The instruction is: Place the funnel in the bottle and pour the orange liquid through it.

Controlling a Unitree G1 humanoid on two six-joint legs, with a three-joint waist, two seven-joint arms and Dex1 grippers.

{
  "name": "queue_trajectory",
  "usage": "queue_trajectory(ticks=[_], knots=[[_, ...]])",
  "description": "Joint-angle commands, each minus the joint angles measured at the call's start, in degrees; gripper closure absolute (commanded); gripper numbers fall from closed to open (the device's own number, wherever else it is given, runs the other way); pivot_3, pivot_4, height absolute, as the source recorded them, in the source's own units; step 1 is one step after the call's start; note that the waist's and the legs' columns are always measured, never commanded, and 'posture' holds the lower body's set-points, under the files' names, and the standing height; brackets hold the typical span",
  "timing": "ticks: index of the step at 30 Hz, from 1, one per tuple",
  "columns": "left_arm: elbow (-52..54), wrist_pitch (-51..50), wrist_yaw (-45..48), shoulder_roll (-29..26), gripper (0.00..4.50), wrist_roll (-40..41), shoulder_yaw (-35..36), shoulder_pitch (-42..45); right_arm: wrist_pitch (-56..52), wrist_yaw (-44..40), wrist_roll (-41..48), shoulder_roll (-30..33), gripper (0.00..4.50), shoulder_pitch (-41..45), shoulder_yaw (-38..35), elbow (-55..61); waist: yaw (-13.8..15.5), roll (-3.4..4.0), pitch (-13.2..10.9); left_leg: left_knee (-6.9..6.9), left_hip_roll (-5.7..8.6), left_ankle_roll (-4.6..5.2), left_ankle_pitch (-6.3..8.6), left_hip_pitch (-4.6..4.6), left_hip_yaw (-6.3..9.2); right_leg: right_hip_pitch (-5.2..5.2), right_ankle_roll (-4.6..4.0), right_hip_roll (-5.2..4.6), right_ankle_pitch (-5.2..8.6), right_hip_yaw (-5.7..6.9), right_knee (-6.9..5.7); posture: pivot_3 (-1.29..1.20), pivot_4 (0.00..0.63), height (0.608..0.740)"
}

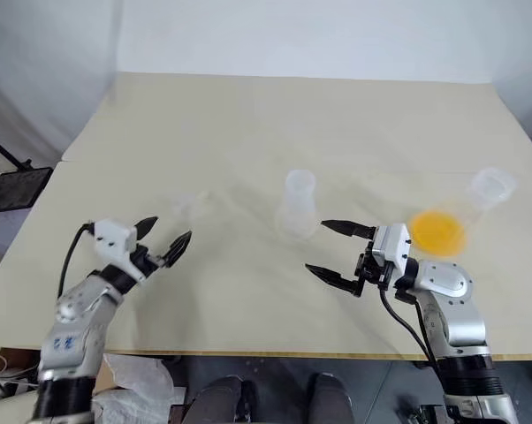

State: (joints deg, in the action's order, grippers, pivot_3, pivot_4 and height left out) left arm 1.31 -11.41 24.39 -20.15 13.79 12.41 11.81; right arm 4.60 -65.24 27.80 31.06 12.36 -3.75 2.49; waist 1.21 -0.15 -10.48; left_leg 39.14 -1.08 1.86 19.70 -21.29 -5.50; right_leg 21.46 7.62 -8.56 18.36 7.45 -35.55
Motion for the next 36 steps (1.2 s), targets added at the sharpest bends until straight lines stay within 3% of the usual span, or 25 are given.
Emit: queue_trajectory(ticks=[1,8,9,13,24,29,36], knots=[[-7.38,4.13,0.88,0.72,0.04,-1.52,-2.56,6.48,0.38,1.77,0.21,-0.16,0.00,-0.76,-1.00,3.44,0.04,0.00,0.00,0.00,0.03,0.01,0.00,0.00,0.00,0.00,0.01,-0.02,0.00,-0.01,0.00,0.00,0.150,0.740],[-14.89,7.50,2.27,0.54,0.04,-1.85,-3.92,11.22,0.28,3.99,0.14,-0.65,0.00,-2.04,-0.65,4.94,0.03,0.00,0.00,0.00,0.03,0.00,0.00,-0.02,0.03,0.00,0.02,0.00,-0.01,0.07,0.01,0.00,0.150,0.740],[-15.24,7.79,2.34,0.50,0.22,-1.84,-3.98,11.35,0.33,4.19,0.14,-0.66,0.00,-2.17,-0.62,5.04,0.00,-0.01,0.00,0.00,0.03,0.00,0.00,-0.02,0.03,0.00,0.02,0.00,-0.01,0.07,0.00,0.00,0.150,0.740],[-16.83,8.85,1.73,0.32,1.14,-2.03,-3.47,12.14,0.57,5.01,0.05,-0.89,0.00,-2.57,-0.51,5.33,0.03,-0.01,0.00,0.00,0.02,0.00,-0.01,-0.02,0.02,0.01,0.02,-0.01,-0.01,0.06,0.00,0.00,0.150,0.740],[-19.81,10.90,4.52,0.12,4.39,-1.37,-3.64,13.82,1.17,6.31,-0.42,-1.17,0.00,-3.84,-0.96,5.85,0.10,-0.01,0.00,0.00,0.04,0.00,-0.01,-0.02,0.02,0.00,0.03,-0.01,-0.01,0.06,0.00,0.00,0.150,0.740],[-19.37,13.32,8.81,-2.01,4.47,0.77,-2.39,15.01,1.44,7.33,-0.59,-0.89,0.00,-5.81,-1.58,7.27,0.16,-0.01,0.00,0.01,0.05,0.00,-0.01,-0.02,0.04,-0.02,0.03,-0.03,-0.01,0.05,0.00,0.00,0.150,0.740],[-15.89,14.90,26.72,-14.08,4.47,3.45,-4.47,22.72,1.47,9.82,-0.62,0.19,0.00,-11.58,-4.86,10.98,0.21,-0.03,-0.02,0.00,0.05,-0.02,-0.03,-0.06,0.03,0.03,0.03,0.01,-0.01,0.08,0.01,0.00,0.150,0.740]])
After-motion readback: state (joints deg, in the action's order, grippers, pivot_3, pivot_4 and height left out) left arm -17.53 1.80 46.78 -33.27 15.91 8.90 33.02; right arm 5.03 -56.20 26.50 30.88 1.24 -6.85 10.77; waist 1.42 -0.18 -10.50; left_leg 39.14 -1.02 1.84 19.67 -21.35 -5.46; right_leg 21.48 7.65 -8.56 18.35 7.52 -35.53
